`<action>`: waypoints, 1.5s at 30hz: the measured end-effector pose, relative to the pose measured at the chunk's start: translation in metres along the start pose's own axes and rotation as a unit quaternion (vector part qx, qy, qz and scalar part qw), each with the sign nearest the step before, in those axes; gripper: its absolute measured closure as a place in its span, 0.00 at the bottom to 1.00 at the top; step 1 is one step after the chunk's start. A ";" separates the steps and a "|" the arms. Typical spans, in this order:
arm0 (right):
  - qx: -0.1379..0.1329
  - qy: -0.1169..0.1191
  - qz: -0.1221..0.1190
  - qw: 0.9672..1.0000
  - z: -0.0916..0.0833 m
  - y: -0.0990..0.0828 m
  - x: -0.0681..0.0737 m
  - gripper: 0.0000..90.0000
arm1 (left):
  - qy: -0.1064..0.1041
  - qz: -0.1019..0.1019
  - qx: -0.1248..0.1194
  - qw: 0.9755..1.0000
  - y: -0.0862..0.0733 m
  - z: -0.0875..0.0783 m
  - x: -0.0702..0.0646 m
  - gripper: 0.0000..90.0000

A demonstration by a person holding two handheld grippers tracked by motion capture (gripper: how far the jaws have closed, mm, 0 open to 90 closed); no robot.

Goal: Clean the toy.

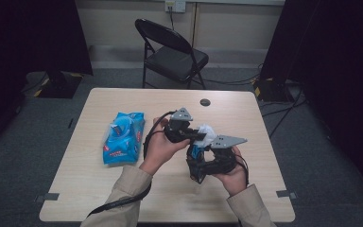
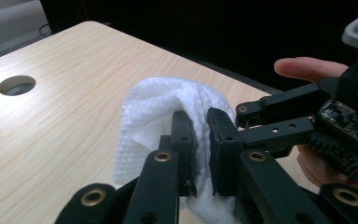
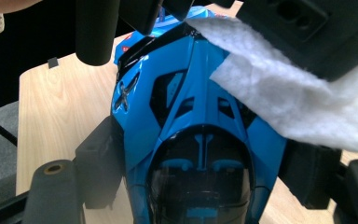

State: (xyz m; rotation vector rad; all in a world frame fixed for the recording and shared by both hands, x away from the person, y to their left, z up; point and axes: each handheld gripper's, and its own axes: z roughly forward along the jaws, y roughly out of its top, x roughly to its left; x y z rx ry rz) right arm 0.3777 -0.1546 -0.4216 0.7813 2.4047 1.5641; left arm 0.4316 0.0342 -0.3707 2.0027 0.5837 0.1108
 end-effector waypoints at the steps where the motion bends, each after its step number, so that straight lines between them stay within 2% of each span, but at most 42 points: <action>1: 0.001 0.002 0.001 1.000 0.000 0.000 0.000 0.28 | 0.002 -0.001 -0.002 1.000 0.000 0.000 0.001 0.91; 6: -0.003 0.002 0.002 1.000 0.000 0.000 0.000 0.28 | 0.008 -0.007 -0.010 1.000 -0.002 -0.004 0.006 0.91; 10: -0.004 0.004 0.001 1.000 -0.001 0.001 0.000 0.28 | 0.029 -0.013 -0.007 0.999 -0.006 -0.013 0.013 0.91; 18: -0.017 -0.001 0.010 1.000 -0.006 0.002 -0.006 0.28 | 0.038 -0.026 -0.004 0.999 -0.024 -0.024 0.021 0.91; 22: -0.024 -0.009 0.014 1.000 -0.012 0.003 -0.009 0.28 | 0.027 -0.029 -0.008 0.999 -0.032 -0.028 0.020 0.91; 25: -0.024 -0.020 0.015 0.999 -0.014 0.002 -0.012 0.28 | 0.001 -0.029 -0.015 0.999 -0.038 -0.027 0.014 0.91; 26: -0.022 -0.020 0.017 0.999 -0.013 0.001 -0.013 0.28 | 0.001 -0.029 -0.015 0.999 -0.038 -0.027 0.014 0.92; 27: -0.021 -0.022 0.020 0.999 -0.013 0.000 -0.014 0.28 | -0.011 -0.032 -0.016 0.999 -0.040 -0.025 0.012 0.92; 34: -0.030 -0.023 0.028 0.999 -0.016 0.000 -0.019 0.28 | -0.033 -0.031 -0.007 0.999 -0.050 -0.016 0.007 0.93; 45: -0.042 -0.030 0.033 0.998 -0.022 0.001 -0.021 0.28 | -0.051 -0.033 0.023 0.998 -0.073 0.003 -0.002 0.93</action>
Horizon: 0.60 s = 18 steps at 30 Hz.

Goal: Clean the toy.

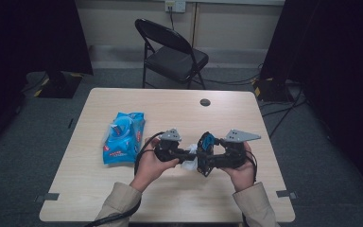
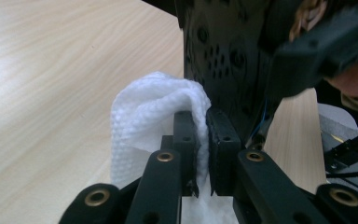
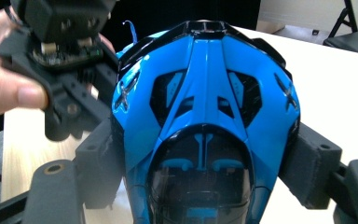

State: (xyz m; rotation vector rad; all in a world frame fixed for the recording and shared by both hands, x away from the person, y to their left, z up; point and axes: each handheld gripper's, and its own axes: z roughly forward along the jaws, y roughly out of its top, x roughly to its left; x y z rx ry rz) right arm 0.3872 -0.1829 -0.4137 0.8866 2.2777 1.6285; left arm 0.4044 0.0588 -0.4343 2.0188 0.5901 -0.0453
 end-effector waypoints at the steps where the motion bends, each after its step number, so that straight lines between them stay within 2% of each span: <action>1: 0.001 0.001 0.000 1.000 0.000 0.000 0.000 0.28 | -0.001 0.001 0.005 1.000 -0.002 0.002 -0.001 0.93; 7: -0.005 -0.001 0.004 1.000 -0.002 0.001 -0.001 0.28 | 0.001 0.002 0.028 1.000 -0.012 0.013 -0.002 0.93; 10: -0.007 -0.004 0.008 1.000 -0.003 0.000 -0.002 0.28 | 0.005 -0.002 0.030 1.000 -0.014 0.012 -0.001 0.93; 14: -0.002 -0.006 0.010 1.000 -0.003 -0.003 -0.005 0.28 | 0.017 -0.003 0.012 1.000 -0.007 -0.007 0.004 0.93; 15: -0.001 -0.007 0.011 1.000 -0.002 -0.004 -0.006 0.28 | 0.017 -0.003 0.012 1.000 -0.007 -0.007 0.004 0.93; 16: -0.001 -0.007 0.011 1.000 -0.002 -0.004 -0.006 0.28 | 0.021 0.000 0.002 1.000 -0.001 -0.016 0.005 0.93; 18: 0.001 -0.007 0.013 1.000 -0.002 -0.005 -0.007 0.28 | 0.024 0.004 -0.009 1.000 0.005 -0.024 0.005 0.93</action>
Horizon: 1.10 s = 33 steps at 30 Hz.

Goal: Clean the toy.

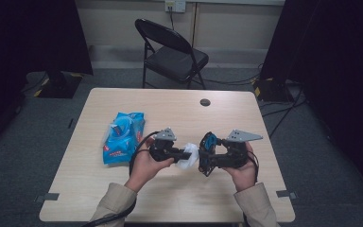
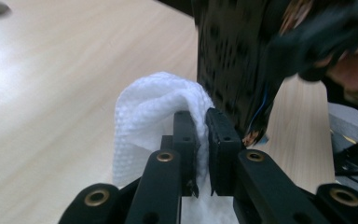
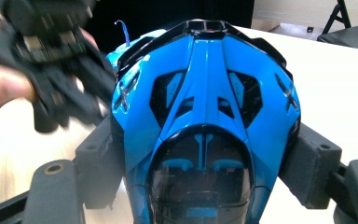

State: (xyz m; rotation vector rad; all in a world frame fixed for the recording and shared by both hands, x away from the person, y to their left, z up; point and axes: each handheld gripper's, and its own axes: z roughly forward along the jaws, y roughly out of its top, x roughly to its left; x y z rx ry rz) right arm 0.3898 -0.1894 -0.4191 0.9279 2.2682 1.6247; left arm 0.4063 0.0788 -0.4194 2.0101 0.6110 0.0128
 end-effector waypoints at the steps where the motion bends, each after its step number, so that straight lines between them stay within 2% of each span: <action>1: 0.001 -0.001 0.000 1.000 0.000 0.000 0.000 0.28 | 0.002 0.001 -0.009 1.000 0.005 -0.005 0.000 0.93; 9: 0.013 -0.002 0.000 1.000 0.005 -0.005 -0.001 0.28 | 0.003 0.005 -0.050 0.999 0.031 -0.023 -0.002 0.93; 13: 0.014 -0.002 0.000 1.000 0.006 -0.005 -0.001 0.28 | -0.005 0.010 -0.047 0.999 0.037 -0.020 -0.006 0.93; 21: 0.006 -0.003 0.001 1.000 0.002 -0.003 -0.001 0.28 | -0.015 0.014 -0.034 0.999 0.027 -0.007 -0.010 0.93; 27: 0.004 -0.004 0.000 1.000 0.002 -0.002 -0.001 0.28 | -0.022 0.008 -0.012 1.000 0.011 0.006 -0.010 0.93; 33: 0.002 -0.005 0.000 1.000 0.002 -0.001 0.000 0.28 | -0.028 -0.001 -0.002 1.000 -0.002 0.015 -0.011 0.93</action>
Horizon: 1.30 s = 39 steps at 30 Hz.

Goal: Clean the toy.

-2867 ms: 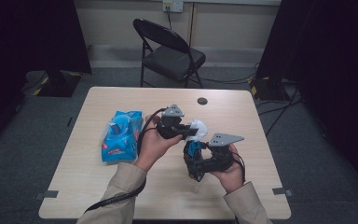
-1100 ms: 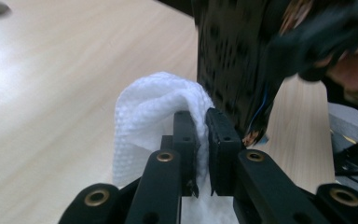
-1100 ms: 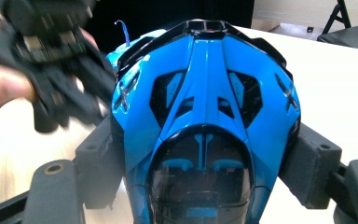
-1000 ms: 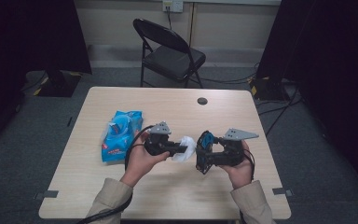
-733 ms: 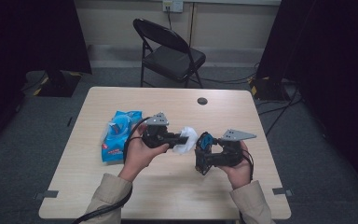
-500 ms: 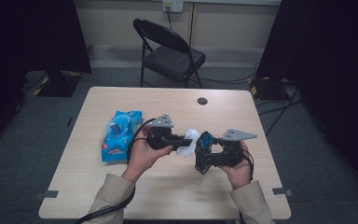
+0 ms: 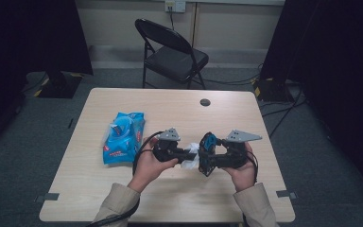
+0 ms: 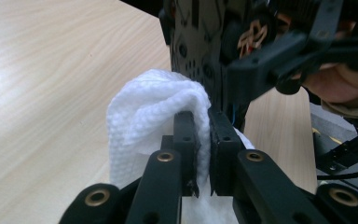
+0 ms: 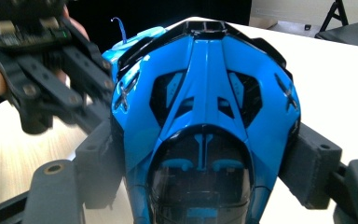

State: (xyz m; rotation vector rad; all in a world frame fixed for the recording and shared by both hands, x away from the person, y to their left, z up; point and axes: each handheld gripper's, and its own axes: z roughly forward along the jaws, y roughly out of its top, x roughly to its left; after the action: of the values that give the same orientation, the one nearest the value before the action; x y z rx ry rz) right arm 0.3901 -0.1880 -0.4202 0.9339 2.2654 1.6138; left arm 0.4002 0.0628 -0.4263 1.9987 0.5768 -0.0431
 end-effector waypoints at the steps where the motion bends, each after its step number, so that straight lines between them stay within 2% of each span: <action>1: -0.002 0.001 0.002 1.000 0.000 0.000 0.000 0.28 | -0.003 -0.001 0.002 1.000 -0.004 0.004 -0.001 0.93; 7: -0.003 -0.001 0.002 1.000 -0.001 0.000 0.001 0.28 | -0.007 0.000 0.024 1.000 -0.012 0.015 -0.004 0.93; 10: -0.006 0.000 0.005 1.000 -0.001 0.000 0.000 0.28 | -0.007 0.003 0.044 0.999 -0.019 0.021 -0.005 0.93; 13: -0.006 -0.002 0.006 1.000 -0.002 0.000 -0.001 0.28 | -0.003 0.001 0.049 0.999 -0.023 0.022 -0.003 0.93; 16: -0.008 -0.002 0.009 1.000 -0.002 -0.001 -0.002 0.28 | 0.002 -0.001 0.043 0.999 -0.021 0.015 0.000 0.93; 19: -0.005 0.000 0.011 1.000 -0.001 -0.003 -0.003 0.28 | 0.009 0.000 0.028 1.000 -0.012 0.002 0.002 0.93; 23: -0.001 0.000 0.014 1.000 0.000 -0.006 -0.004 0.28 | 0.022 0.008 0.000 1.000 0.009 -0.016 0.004 0.93; 24: 0.000 0.000 0.015 1.000 0.000 -0.007 -0.004 0.28 | 0.022 0.008 0.000 1.000 0.009 -0.016 0.004 0.93; 25: 0.001 0.001 0.015 1.000 0.000 -0.007 -0.005 0.28 | 0.025 0.013 -0.013 1.000 0.019 -0.024 0.004 0.93; 28: 0.002 0.002 0.015 1.000 0.001 -0.008 -0.004 0.28 | 0.030 0.020 -0.027 0.999 0.035 -0.032 0.003 0.93; 32: 0.006 0.004 0.014 1.000 0.002 -0.009 -0.003 0.28 | 0.030 0.028 -0.036 0.998 0.047 -0.035 0.001 0.93; 39: 0.004 0.003 0.014 1.000 0.001 -0.010 -0.003 0.28 | 0.023 0.024 -0.049 0.998 0.056 -0.036 0.001 0.93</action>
State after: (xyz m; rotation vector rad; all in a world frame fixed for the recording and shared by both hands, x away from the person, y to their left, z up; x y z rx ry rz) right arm 0.3893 -0.1910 -0.4303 0.9679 2.2732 1.6220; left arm 0.4163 0.0725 -0.3628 1.9211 0.5487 0.0599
